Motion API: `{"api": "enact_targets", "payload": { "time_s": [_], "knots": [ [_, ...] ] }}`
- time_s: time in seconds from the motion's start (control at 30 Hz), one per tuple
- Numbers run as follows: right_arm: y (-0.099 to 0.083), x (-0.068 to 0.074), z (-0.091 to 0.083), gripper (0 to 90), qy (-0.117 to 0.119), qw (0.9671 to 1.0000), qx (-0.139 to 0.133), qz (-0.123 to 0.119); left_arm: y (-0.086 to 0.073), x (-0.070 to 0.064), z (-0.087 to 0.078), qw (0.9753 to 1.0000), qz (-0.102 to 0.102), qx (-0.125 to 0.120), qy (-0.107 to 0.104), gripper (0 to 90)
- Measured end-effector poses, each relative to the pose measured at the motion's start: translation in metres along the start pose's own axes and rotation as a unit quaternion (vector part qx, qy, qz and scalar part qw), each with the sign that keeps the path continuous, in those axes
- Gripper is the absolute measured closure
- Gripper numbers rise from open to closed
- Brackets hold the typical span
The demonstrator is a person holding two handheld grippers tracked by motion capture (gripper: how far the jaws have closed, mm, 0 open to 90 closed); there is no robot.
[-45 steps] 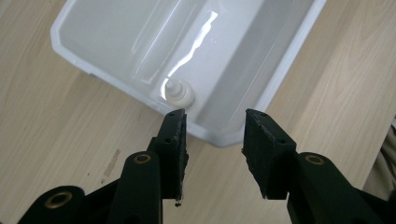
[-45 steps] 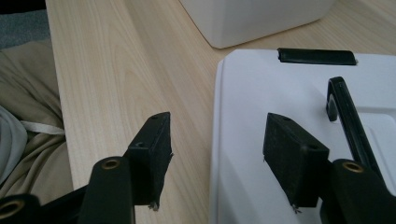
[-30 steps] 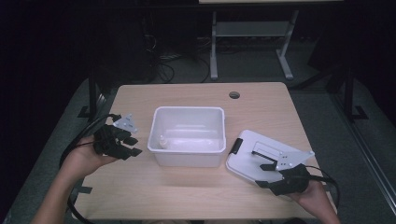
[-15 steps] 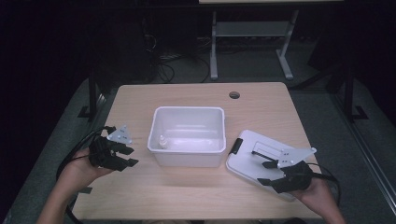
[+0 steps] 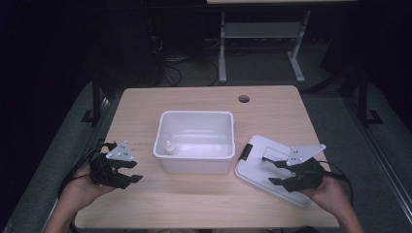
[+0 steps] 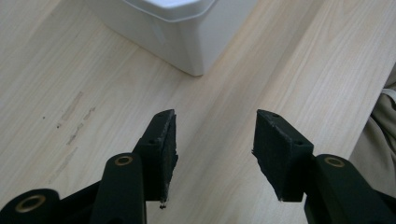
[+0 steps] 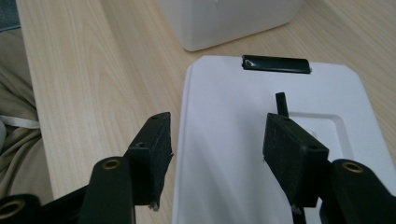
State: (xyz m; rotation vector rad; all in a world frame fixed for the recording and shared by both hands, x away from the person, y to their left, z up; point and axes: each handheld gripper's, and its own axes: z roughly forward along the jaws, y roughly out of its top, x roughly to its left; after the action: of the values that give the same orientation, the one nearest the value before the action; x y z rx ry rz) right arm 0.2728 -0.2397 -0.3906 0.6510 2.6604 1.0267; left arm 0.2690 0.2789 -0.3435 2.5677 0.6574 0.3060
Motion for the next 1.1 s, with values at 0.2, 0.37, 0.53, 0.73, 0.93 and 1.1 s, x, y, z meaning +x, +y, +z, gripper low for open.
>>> {"api": "enact_targets", "payload": {
  "time_s": [0.2, 0.37, 0.53, 0.73, 0.93, 1.1],
  "knots": [
    [0.001, -0.006, 0.002, 41.1, -0.004, 0.9999, 0.009, 0.005, -0.005, -0.004, 0.005, 1.0000, -0.001, -0.005, -0.005, 45.8],
    [0.001, -0.010, 0.003, 41.2, -0.008, 0.9998, 0.015, 0.007, -0.007, -0.007, 0.009, 1.0000, 0.001, -0.003, -0.003, 43.8],
    [0.001, -0.017, 0.007, 41.9, -0.010, 0.9997, 0.022, 0.007, -0.012, -0.010, 0.014, 1.0000, -0.004, -0.002, -0.002, 41.4],
    [0.002, -0.025, 0.013, 44.0, -0.007, 0.9995, 0.030, 0.005, -0.015, -0.012, 0.019, 1.0000, -0.004, -0.002, -0.003, 41.0],
    [0.001, -0.030, 0.017, 46.8, -0.012, 0.9991, 0.041, 0.004, -0.017, -0.013, 0.020, 1.0000, -0.003, 0.002, -0.002, 40.3],
    [-0.001, -0.034, 0.021, 51.9, -0.015, 0.9990, 0.042, 0.009, -0.019, -0.013, 0.025, 1.0000, -0.001, 0.002, -0.007, 39.8]
  ]
}}
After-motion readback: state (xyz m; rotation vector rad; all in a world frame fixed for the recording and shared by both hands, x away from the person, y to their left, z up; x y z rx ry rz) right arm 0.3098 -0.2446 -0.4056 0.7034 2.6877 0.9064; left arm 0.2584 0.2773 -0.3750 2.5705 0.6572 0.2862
